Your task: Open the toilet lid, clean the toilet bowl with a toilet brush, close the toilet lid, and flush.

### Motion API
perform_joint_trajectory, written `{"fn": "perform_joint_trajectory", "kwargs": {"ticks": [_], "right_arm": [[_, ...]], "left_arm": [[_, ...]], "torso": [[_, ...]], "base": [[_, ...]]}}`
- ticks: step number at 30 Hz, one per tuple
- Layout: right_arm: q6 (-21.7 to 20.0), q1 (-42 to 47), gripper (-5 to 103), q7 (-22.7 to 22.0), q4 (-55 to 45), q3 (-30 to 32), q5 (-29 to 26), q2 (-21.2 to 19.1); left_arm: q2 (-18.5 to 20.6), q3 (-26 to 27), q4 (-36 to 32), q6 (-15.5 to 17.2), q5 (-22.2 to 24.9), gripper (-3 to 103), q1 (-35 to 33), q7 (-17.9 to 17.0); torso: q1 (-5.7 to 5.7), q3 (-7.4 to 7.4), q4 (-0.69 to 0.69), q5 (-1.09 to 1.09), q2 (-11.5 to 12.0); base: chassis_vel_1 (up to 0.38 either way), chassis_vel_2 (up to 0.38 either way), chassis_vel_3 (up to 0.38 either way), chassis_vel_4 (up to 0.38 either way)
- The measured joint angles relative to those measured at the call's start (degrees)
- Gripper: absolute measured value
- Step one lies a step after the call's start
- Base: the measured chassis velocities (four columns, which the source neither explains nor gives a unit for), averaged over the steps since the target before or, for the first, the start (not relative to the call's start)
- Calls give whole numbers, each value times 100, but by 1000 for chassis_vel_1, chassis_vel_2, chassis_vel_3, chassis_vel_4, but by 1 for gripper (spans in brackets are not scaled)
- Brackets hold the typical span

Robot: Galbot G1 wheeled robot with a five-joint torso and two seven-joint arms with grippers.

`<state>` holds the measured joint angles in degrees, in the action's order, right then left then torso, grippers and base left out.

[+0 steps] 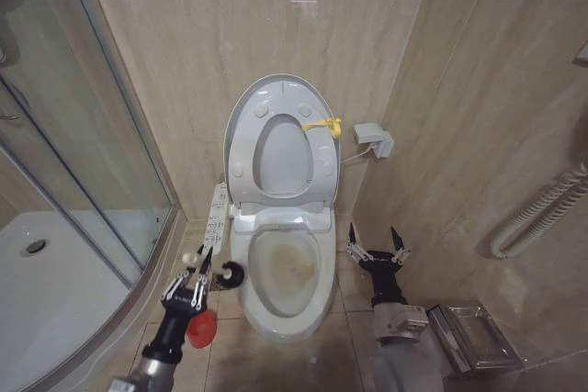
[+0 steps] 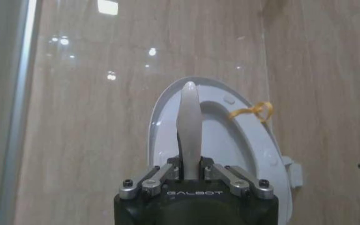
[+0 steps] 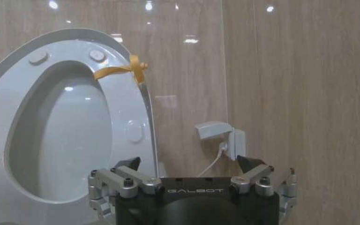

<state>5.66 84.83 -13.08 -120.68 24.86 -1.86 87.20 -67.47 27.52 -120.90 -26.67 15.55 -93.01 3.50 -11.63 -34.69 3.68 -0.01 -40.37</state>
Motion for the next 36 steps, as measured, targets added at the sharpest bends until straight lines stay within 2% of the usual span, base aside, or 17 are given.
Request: {"fn": "perform_joint_trajectory", "kwargs": {"ticks": [8, 11, 15, 16, 20, 30, 34, 36], "right_arm": [[0, 0, 100, 0, 0, 0, 0, 0], [0, 0, 100, 0, 0, 0, 0, 0], [0, 0, 100, 0, 0, 0, 0, 0], [0, 0, 100, 0, 0, 0, 0, 0], [0, 0, 100, 0, 0, -1, 0, 0], [0, 0, 100, 0, 0, 0, 0, 0], [0, -1, 100, 0, 0, -1, 0, 0], [0, 0, 100, 0, 0, 0, 0, 0]], "left_arm": [[465, -434, -37, 633, 649, 17, 819, -40], [552, -553, 109, 709, 744, 17, 1021, -43], [792, -829, 566, 894, 1083, 17, 1436, -57], [792, -829, 566, 894, 1083, 17, 1436, -57], [919, -1305, 1253, 945, 1194, 17, 2114, -73], [844, -2240, 2271, 963, 1261, 17, 3282, -105], [610, -2740, 2856, 944, 1245, 17, 3825, -107], [563, -2810, 2944, 938, 1237, 17, 3899, -107]], "torso": [[0, 0, 0, 1, 0], [0, 0, 0, 0, 0], [0, -1, -2, 0, 0], [0, -1, -2, 0, 0], [0, 0, 0, 1, 0], [0, -1, 0, 1, 1], [0, -1, -1, 1, 1], [0, -1, -1, 1, 1]], "base": [[0, 0, 0, 0], [0, 0, 0, 0], [0, 0, 0, 0], [0, 0, 0, 0], [0, 0, 0, 0], [0, 0, 0, 0], [0, 0, 0, 0], [0, 0, 0, 0]]}}
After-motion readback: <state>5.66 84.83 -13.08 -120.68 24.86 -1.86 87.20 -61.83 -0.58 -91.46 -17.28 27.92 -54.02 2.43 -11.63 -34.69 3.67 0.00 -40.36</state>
